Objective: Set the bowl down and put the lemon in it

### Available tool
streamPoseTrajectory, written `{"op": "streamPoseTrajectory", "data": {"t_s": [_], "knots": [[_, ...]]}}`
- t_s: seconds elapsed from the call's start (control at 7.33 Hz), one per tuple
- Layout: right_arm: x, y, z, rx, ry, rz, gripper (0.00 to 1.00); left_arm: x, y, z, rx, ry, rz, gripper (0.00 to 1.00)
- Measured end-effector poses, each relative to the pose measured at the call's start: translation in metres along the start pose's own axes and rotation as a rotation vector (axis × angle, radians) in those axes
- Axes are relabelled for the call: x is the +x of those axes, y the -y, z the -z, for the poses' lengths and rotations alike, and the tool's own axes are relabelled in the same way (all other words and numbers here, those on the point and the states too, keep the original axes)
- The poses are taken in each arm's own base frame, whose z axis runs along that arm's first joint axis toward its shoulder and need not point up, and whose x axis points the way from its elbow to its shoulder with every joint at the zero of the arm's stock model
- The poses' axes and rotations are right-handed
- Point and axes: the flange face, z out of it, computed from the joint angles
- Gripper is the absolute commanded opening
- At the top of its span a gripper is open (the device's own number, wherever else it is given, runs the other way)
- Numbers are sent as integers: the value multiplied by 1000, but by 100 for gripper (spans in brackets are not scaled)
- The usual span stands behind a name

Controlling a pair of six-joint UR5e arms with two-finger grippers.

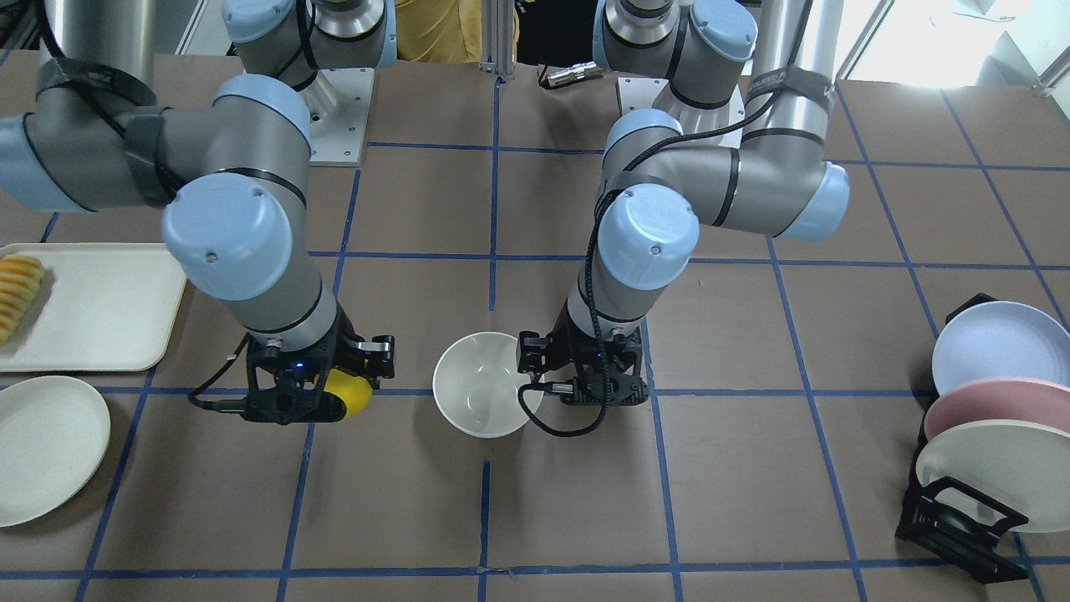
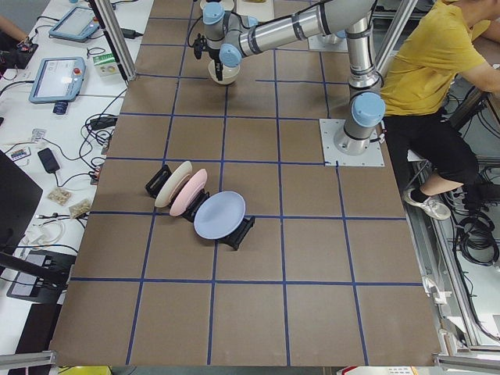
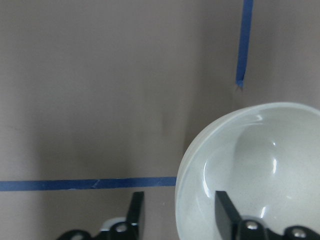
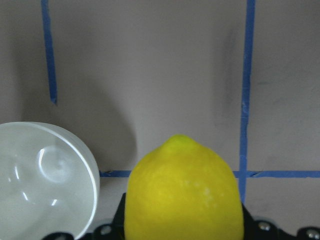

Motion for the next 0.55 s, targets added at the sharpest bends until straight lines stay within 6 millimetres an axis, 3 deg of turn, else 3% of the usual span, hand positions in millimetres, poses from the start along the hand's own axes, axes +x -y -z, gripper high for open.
{"op": "streamPoseTrajectory", "data": {"t_s": [0.27,0.41,0.55], "knots": [[-59,-9,-24,18,27,-46,0,-47,3,111,1,44,-86,100],[-85,-15,-38,8,60,-55,0,-73,-6,157,-7,57,-114,100],[-107,-21,-54,-6,76,-58,0,-94,-22,190,-27,80,-148,100]]}}
